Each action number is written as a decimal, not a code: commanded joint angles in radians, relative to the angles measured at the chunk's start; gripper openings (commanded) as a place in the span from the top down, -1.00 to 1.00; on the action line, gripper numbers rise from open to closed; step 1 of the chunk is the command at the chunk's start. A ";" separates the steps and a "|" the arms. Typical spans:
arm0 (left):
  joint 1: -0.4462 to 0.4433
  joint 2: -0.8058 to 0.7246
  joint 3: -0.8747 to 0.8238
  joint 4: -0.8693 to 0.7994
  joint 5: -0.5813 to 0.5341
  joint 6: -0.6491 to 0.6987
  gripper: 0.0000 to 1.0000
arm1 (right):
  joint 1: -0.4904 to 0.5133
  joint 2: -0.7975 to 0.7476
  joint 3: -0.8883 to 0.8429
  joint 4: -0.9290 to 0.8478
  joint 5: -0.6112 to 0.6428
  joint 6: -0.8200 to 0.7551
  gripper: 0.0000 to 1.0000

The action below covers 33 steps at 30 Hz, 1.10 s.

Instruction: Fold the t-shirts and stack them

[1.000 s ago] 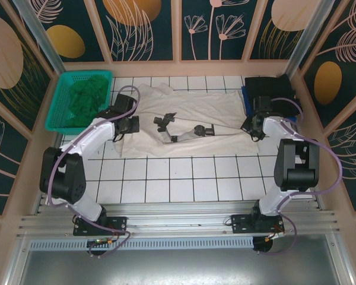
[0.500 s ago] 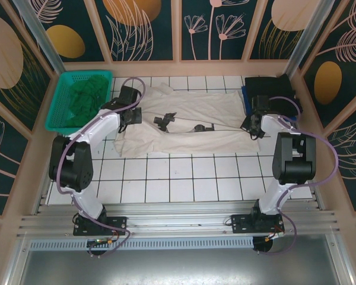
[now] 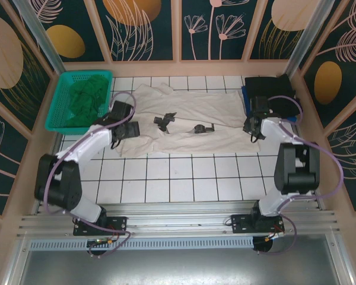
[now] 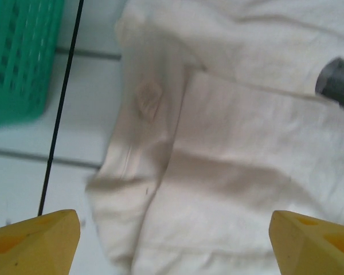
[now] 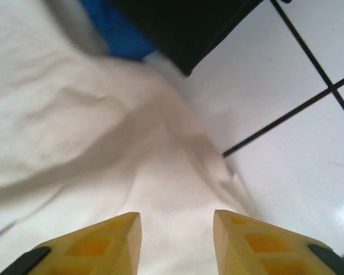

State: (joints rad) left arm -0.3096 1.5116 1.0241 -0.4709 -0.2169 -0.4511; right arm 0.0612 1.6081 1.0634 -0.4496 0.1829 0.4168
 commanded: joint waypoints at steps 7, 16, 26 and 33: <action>0.005 0.001 -0.245 0.136 0.110 -0.170 -0.55 | 0.117 -0.056 -0.258 0.159 -0.163 0.057 0.18; 0.006 0.072 -0.183 0.151 0.054 -0.156 0.28 | 0.081 0.015 -0.275 0.186 -0.150 0.047 0.20; 0.024 -0.037 -0.162 0.045 -0.025 -0.140 1.00 | 0.033 0.027 -0.272 0.147 -0.123 0.037 0.21; 0.033 -0.142 -0.133 -0.078 -0.096 -0.152 1.00 | 0.019 -0.018 -0.298 0.107 -0.106 0.046 0.21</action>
State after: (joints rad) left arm -0.2878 1.3987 0.8631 -0.4568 -0.2394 -0.5968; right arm 0.0948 1.6001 0.7998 -0.2584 0.0330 0.4541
